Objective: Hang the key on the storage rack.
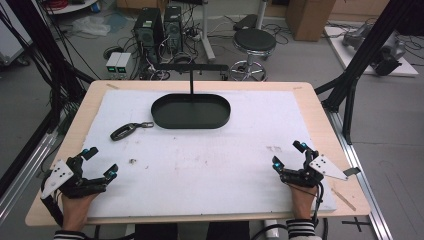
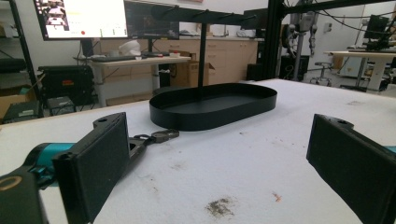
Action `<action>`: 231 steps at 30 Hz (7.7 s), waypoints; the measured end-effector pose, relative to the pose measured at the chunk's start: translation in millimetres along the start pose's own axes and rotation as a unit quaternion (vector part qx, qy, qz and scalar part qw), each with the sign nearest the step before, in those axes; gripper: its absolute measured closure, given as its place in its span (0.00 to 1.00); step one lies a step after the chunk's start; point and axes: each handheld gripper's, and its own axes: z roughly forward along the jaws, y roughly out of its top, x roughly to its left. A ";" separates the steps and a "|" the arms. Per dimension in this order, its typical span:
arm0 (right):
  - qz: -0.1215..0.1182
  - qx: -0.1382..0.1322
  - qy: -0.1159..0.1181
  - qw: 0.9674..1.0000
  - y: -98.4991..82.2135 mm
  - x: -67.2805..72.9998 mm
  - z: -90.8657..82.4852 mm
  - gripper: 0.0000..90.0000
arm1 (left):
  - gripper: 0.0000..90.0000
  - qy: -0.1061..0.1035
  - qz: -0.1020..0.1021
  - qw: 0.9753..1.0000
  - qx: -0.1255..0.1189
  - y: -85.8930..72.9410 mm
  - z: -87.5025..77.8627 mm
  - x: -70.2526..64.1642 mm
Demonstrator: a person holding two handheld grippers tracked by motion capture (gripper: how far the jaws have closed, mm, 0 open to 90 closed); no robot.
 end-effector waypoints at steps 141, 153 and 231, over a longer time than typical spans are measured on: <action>0.005 0.000 0.001 1.000 -0.1 -0.5 -0.7 0.03 | 0.40 -0.067 0.065 0.762 0.641 45.8 214.3 102.0; 0.005 -0.001 0.001 1.000 -0.1 -0.6 -0.6 0.03 | 0.53 -0.061 0.059 0.752 0.654 41.8 217.4 100.9; 0.004 -0.001 0.001 1.000 -0.1 -0.5 -0.5 0.03 | 0.54 0.009 -0.051 0.925 0.377 165.4 229.3 63.5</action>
